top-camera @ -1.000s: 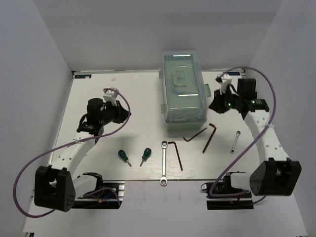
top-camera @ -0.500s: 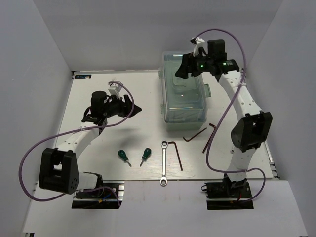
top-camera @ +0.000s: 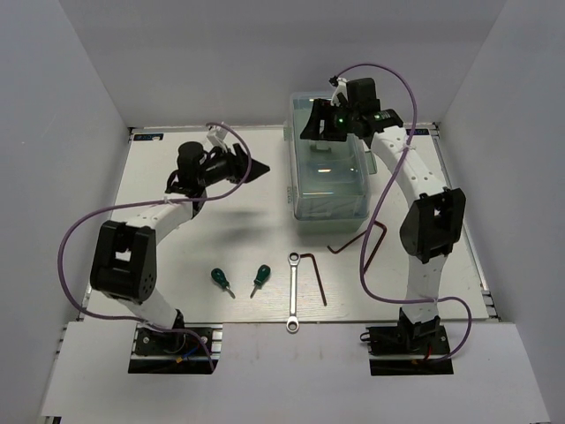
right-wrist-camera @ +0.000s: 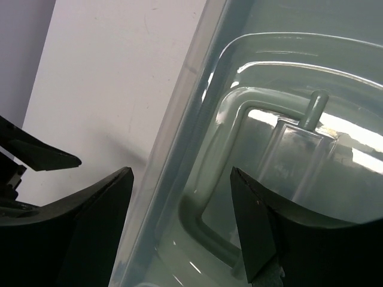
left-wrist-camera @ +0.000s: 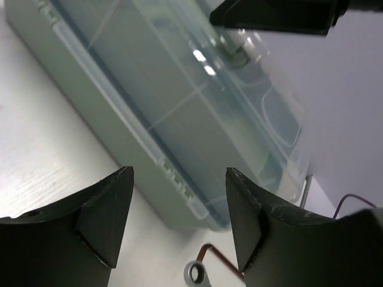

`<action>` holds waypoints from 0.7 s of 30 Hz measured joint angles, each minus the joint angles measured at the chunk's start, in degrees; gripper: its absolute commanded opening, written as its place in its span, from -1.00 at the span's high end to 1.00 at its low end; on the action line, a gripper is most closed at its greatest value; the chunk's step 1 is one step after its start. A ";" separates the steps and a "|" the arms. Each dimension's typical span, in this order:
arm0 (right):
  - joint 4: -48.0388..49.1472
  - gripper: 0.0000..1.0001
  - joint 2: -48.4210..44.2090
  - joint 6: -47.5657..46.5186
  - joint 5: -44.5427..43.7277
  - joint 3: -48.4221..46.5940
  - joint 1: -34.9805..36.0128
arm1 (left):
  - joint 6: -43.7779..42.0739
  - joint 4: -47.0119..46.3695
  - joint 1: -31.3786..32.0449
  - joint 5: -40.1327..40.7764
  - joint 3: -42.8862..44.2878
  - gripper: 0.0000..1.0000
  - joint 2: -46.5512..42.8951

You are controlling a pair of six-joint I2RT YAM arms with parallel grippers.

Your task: Sort the tools into containers

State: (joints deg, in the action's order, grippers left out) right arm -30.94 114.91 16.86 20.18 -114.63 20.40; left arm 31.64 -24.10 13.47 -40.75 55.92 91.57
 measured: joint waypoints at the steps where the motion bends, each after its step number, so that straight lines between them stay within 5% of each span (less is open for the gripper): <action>1: 0.00 -0.45 0.00 0.85 -0.74 0.00 0.15 | 0.72 -0.85 0.31 -0.04 1.33 -0.46 1.18; 11: -0.74 -0.26 1.16 8.41 -0.48 -0.83 0.00 | 4.55 -4.48 3.65 -0.57 12.87 -0.46 11.58; 21: -0.63 -0.04 1.22 12.24 3.23 -0.74 -1.73 | 3.21 -1.29 5.86 -0.52 19.04 -0.43 12.70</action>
State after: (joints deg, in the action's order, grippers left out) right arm -31.57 116.14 29.10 23.42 -115.37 18.68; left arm 34.85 -25.39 19.33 -41.28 74.96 104.27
